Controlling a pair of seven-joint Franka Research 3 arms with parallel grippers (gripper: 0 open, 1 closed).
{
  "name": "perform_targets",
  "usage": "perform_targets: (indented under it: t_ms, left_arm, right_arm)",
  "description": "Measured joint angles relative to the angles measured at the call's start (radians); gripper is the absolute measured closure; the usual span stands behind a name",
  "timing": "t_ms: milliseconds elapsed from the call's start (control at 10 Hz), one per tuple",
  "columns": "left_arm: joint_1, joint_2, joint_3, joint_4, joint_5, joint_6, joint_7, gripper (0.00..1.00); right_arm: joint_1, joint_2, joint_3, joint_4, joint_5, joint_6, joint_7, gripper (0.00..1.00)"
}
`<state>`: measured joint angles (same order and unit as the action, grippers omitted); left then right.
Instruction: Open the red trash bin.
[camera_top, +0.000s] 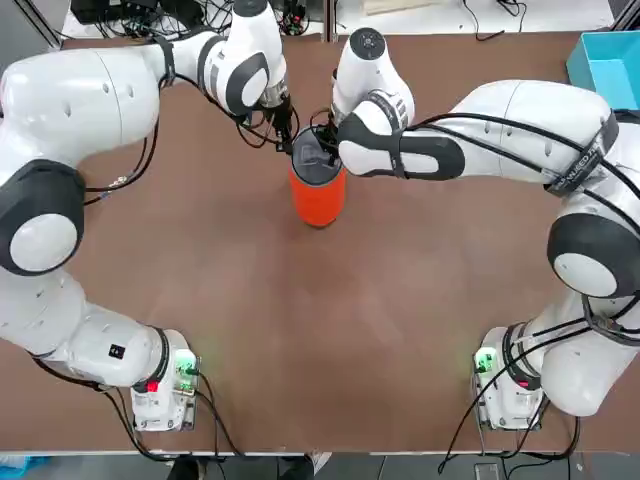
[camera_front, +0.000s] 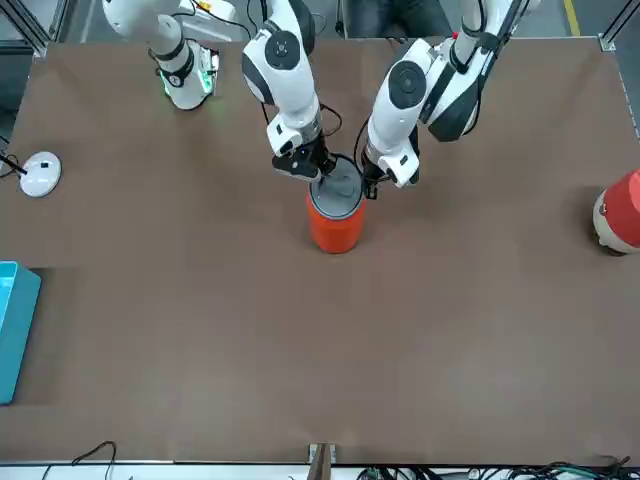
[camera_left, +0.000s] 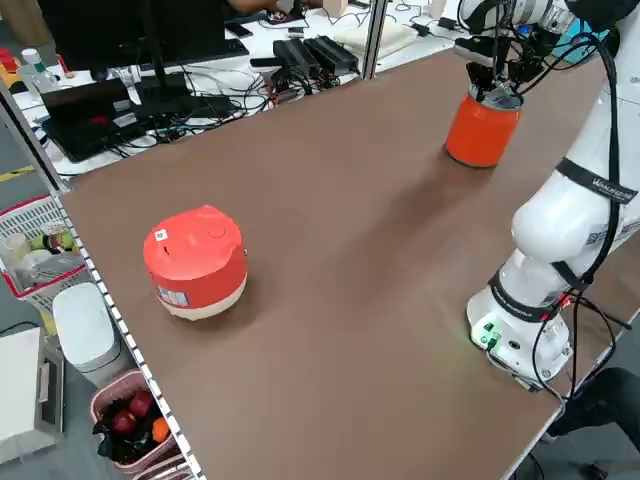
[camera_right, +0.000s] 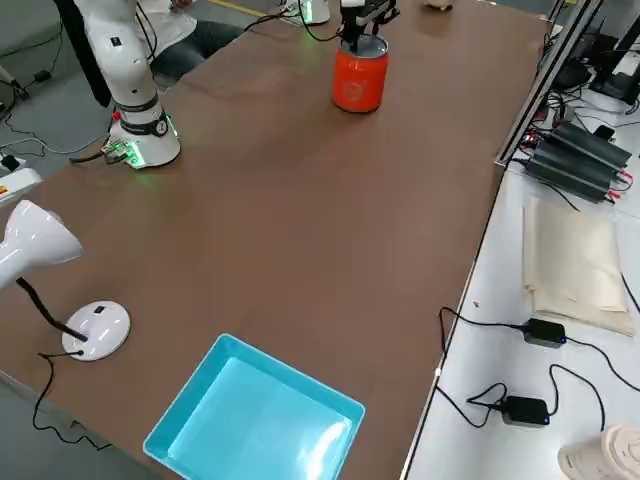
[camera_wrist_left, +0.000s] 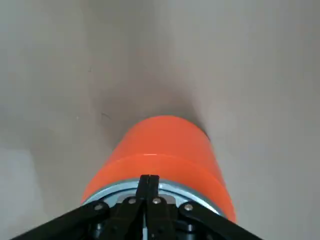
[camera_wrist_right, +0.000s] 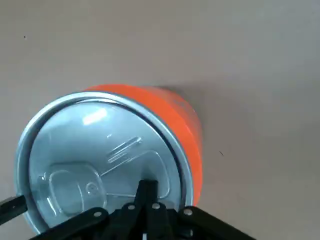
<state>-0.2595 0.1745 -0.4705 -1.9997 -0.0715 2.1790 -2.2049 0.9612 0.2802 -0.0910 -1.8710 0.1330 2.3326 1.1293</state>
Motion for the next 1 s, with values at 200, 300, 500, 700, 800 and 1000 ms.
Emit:
perform_targets:
  t_ms: [200, 300, 500, 700, 800, 1000]
  left_arm:
    - [-0.001, 0.0, 0.0, 0.0, 0.0, 0.003, -0.003, 0.99]
    - [-0.002, 0.0, 0.0, 0.0, 0.0, 0.005, -0.004, 0.99]
    - [-0.001, 0.0, 0.0, 0.0, 0.0, 0.005, -0.005, 0.99]
    - [-0.001, 0.0, 0.0, -0.001, 0.001, 0.005, -0.006, 0.99]
    - [0.0, 0.0, 0.0, 0.0, 0.001, 0.005, -0.007, 0.99]
    - [0.007, 0.0, 0.002, 0.005, 0.002, -0.001, -0.007, 0.99]
  right_arm:
    - [-0.002, 0.01, -0.004, 0.036, 0.001, -0.056, 0.001, 0.99]
    - [-0.009, 0.021, -0.009, 0.087, 0.001, -0.132, 0.002, 0.99]
    - [-0.053, 0.026, -0.015, 0.203, 0.002, -0.261, 0.002, 0.99]
    - [-0.102, 0.007, -0.018, 0.284, 0.002, -0.34, 0.0, 0.98]
    - [-0.128, -0.006, -0.019, 0.318, 0.001, -0.391, -0.001, 0.96]
    - [-0.205, -0.021, -0.021, 0.399, 0.001, -0.503, -0.039, 0.77]
